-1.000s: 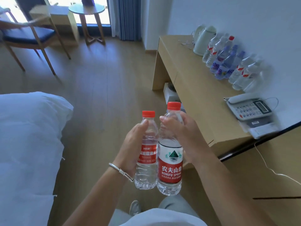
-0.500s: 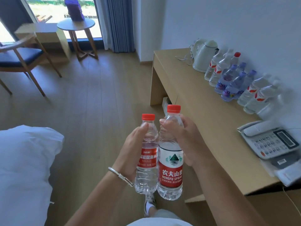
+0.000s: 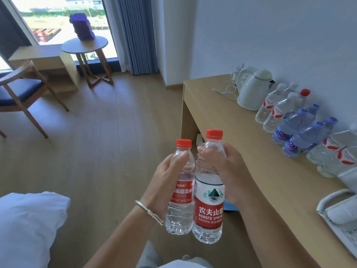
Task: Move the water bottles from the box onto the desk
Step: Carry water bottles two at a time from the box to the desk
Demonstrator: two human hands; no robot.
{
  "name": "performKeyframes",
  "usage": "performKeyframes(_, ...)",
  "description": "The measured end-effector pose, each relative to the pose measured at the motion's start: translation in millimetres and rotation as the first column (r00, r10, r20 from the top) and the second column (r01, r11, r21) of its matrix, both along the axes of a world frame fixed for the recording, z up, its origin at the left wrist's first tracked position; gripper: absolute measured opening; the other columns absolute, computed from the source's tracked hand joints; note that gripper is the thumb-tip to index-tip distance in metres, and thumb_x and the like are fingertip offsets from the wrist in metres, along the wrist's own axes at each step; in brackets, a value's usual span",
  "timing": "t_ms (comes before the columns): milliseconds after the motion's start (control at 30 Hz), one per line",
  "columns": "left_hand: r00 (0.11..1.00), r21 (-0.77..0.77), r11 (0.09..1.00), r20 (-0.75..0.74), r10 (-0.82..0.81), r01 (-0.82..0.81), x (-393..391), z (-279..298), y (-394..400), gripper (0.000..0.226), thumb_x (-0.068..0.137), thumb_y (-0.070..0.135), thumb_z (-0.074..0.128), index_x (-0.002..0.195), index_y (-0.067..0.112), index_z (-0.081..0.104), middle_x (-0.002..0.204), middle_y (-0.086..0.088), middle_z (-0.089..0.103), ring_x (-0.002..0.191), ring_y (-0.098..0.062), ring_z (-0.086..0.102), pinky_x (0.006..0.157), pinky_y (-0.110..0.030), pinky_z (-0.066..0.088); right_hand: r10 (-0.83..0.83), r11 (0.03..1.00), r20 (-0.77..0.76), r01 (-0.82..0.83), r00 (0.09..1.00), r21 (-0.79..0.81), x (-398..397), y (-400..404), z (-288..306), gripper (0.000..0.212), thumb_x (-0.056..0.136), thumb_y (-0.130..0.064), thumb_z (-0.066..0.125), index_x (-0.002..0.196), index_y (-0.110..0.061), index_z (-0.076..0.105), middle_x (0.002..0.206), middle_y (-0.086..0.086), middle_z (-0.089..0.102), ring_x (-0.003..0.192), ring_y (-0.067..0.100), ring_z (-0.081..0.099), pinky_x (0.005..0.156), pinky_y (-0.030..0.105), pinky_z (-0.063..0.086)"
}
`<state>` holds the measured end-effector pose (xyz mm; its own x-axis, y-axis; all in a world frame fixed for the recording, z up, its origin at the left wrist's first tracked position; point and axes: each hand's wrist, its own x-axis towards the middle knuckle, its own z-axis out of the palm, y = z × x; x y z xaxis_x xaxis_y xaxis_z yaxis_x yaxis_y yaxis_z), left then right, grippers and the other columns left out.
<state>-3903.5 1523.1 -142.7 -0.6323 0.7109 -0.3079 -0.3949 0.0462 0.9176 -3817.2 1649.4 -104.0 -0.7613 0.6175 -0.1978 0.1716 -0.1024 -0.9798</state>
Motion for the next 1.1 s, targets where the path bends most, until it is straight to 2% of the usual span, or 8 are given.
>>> performKeyframes(167, 0.996, 0.003, 0.996, 0.008, -0.092, 0.092, -64.6, -9.3, 28.0, 0.059, 0.080, 0.055, 0.066, 0.121, 0.013, 0.061, 0.112, -0.018, 0.071, 0.102, -0.040, 0.069, 0.093, -0.062, 0.051, -0.083, 0.996, 0.002, 0.083, 0.997, 0.011, -52.8, 17.4, -3.6, 0.024, 0.086, -0.031, 0.070, 0.097, -0.011, 0.063, 0.087, 0.013, 0.072, 0.076, 0.027, 0.074, 0.067, 0.034, 0.061)
performKeyframes(333, 0.964, 0.040, 0.966, 0.071, -0.257, 0.255, -127.7, -12.5, 53.3, 0.062, 0.077, 0.057, 0.070, 0.121, 0.015, 0.061, 0.114, -0.017, 0.070, 0.104, -0.039, 0.068, 0.095, -0.062, 0.050, -0.231, 0.973, -0.019, 0.231, 0.973, 0.009, -98.4, 26.0, -4.0, 0.030, 0.078, -0.039, 0.073, 0.089, -0.013, 0.061, 0.087, 0.017, 0.069, 0.079, 0.035, 0.073, 0.075, 0.048, 0.061)
performKeyframes(567, 0.864, 0.096, 0.867, 0.080, -0.497, 0.489, -180.7, -13.6, 102.2, 0.052, 0.082, 0.053, 0.069, 0.117, 0.015, 0.064, 0.113, -0.019, 0.071, 0.104, -0.041, 0.068, 0.096, -0.063, 0.049, -0.470, 0.878, -0.035, 0.471, 0.882, 0.081, -129.2, 40.5, -2.5, 0.026, 0.074, -0.037, 0.072, 0.084, -0.016, 0.061, 0.081, 0.009, 0.069, 0.078, 0.030, 0.073, 0.068, 0.035, 0.059)
performKeyframes(667, 0.812, 0.104, 0.813, 0.068, -0.580, 0.572, -180.0, -11.3, 123.9, 0.057, 0.077, 0.058, 0.072, 0.115, 0.016, 0.065, 0.113, -0.020, 0.070, 0.105, -0.042, 0.068, 0.096, -0.064, 0.048, -0.561, 0.822, -0.035, 0.561, 0.827, 0.095, -122.8, 45.1, -0.9, 0.022, 0.075, -0.039, 0.072, 0.083, -0.021, 0.061, 0.079, 0.004, 0.070, 0.076, 0.027, 0.073, 0.068, 0.035, 0.057)
performKeyframes(800, 0.727, 0.097, 0.727, 0.051, -0.685, 0.679, -164.3, -10.9, 153.2, 0.054, 0.081, 0.056, 0.068, 0.117, 0.016, 0.064, 0.111, -0.018, 0.072, 0.103, -0.038, 0.069, 0.096, -0.061, 0.049, -0.678, 0.731, -0.040, 0.678, 0.734, 0.074, -102.9, 56.0, 1.2, 0.023, 0.075, -0.037, 0.074, 0.082, -0.020, 0.061, 0.081, 0.008, 0.069, 0.081, 0.038, 0.071, 0.079, 0.053, 0.059)
performKeyframes(867, 0.686, 0.088, 0.686, 0.034, -0.727, 0.723, -152.6, -7.0, 167.5, 0.051, 0.083, 0.054, 0.064, 0.118, 0.016, 0.064, 0.109, -0.015, 0.073, 0.102, -0.035, 0.070, 0.095, -0.059, 0.051, -0.730, 0.679, -0.037, 0.731, 0.682, 0.073, -89.9, 62.7, 0.3, 0.025, 0.074, -0.037, 0.074, 0.083, -0.018, 0.061, 0.082, 0.011, 0.069, 0.082, 0.039, 0.071, 0.082, 0.055, 0.059)
performKeyframes(967, 0.625, 0.077, 0.624, 0.019, -0.780, 0.777, -128.1, -7.1, 192.4, 0.049, 0.084, 0.052, 0.063, 0.120, 0.018, 0.063, 0.108, -0.013, 0.073, 0.101, -0.032, 0.071, 0.094, -0.057, 0.052, -0.791, 0.608, -0.037, 0.791, 0.611, 0.075, -65.0, 77.3, -1.8, 0.021, 0.079, -0.033, 0.077, 0.086, -0.018, 0.063, 0.083, 0.009, 0.071, 0.080, 0.032, 0.073, 0.077, 0.046, 0.060)
performKeyframes(1100, 0.589, 0.054, 0.588, -0.002, -0.808, 0.807, -86.6, -9.3, 233.9, 0.044, 0.082, 0.054, 0.067, 0.112, 0.022, 0.066, 0.107, -0.014, 0.073, 0.101, -0.035, 0.070, 0.095, -0.060, 0.050, -0.840, 0.537, -0.049, 0.842, 0.540, 0.056, -24.1, 108.1, -6.7, 0.012, 0.084, -0.023, 0.075, 0.089, -0.018, 0.065, 0.083, 0.007, 0.072, 0.077, 0.026, 0.073, 0.067, 0.031, 0.059)
